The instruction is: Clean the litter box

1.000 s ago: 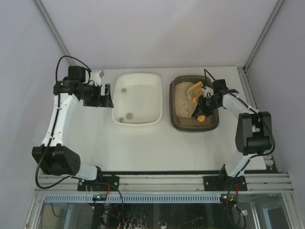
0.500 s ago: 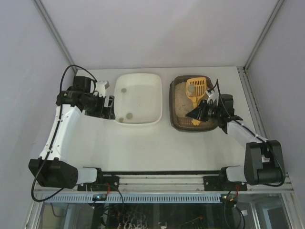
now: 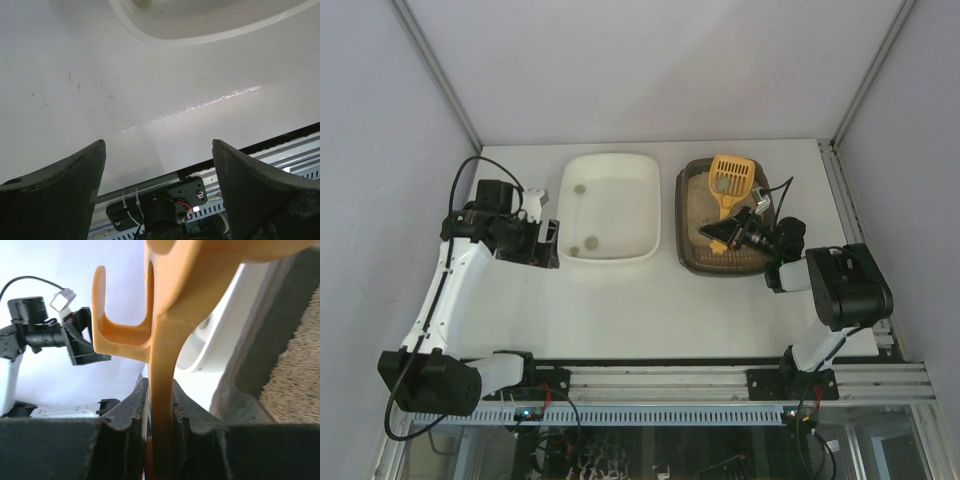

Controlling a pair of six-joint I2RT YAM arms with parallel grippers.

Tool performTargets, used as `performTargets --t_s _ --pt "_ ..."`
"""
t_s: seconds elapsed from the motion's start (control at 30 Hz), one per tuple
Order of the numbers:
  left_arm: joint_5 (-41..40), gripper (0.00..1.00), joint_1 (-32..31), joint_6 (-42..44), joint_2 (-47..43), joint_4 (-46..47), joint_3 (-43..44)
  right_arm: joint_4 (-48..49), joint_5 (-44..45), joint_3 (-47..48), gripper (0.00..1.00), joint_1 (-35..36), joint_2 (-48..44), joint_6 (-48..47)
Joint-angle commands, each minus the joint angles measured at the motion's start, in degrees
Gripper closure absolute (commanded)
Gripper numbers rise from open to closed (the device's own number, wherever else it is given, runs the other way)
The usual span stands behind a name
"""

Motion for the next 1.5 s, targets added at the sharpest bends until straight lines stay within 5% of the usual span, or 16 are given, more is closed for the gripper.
performTargets --t_s 0.0,0.37,0.5,0.6,0.8,1.07,1.17,1.3,1.47 --pt "-0.4 0.09 -0.2 0.1 0.3 2.4 -1.4 17.6 -1.4 1.0 1.0 3.0 1.7 6.7" --pt "-0.2 0.09 -1.0 0.2 3.2 2.6 -0.8 16.3 -4.2 4.8 1.0 2.4 1.4 14.6" --pt "-0.1 0.09 -1.3 0.3 3.3 2.6 -1.1 -1.5 -1.3 5.1 1.0 -2.3 1.0 12.5" --pt "-0.1 0.09 -1.7 0.3 3.5 2.6 -1.1 -5.3 -2.4 5.8 1.0 -1.9 -0.3 11.0" --pt "0.0 0.09 -2.4 0.3 3.5 2.6 -1.1 -29.6 1.3 7.3 1.0 -2.7 -8.2 -1.6" --pt "0.3 0.09 -3.0 0.5 3.5 2.5 -1.3 -46.8 -0.7 11.3 1.0 -3.9 -12.9 -9.8" --pt "0.4 0.09 -3.6 0.6 3.3 2.4 -1.4 -43.3 -4.2 11.4 1.0 -1.5 -13.2 -6.8" --pt "0.3 0.09 -3.9 0.6 2.7 2.6 -1.8 -52.5 -1.4 13.6 1.0 -2.1 -16.7 -11.2" --pt "0.2 0.09 -4.1 0.6 2.5 2.5 -1.9 -42.1 -5.1 10.9 1.0 -2.0 -14.6 -3.2"
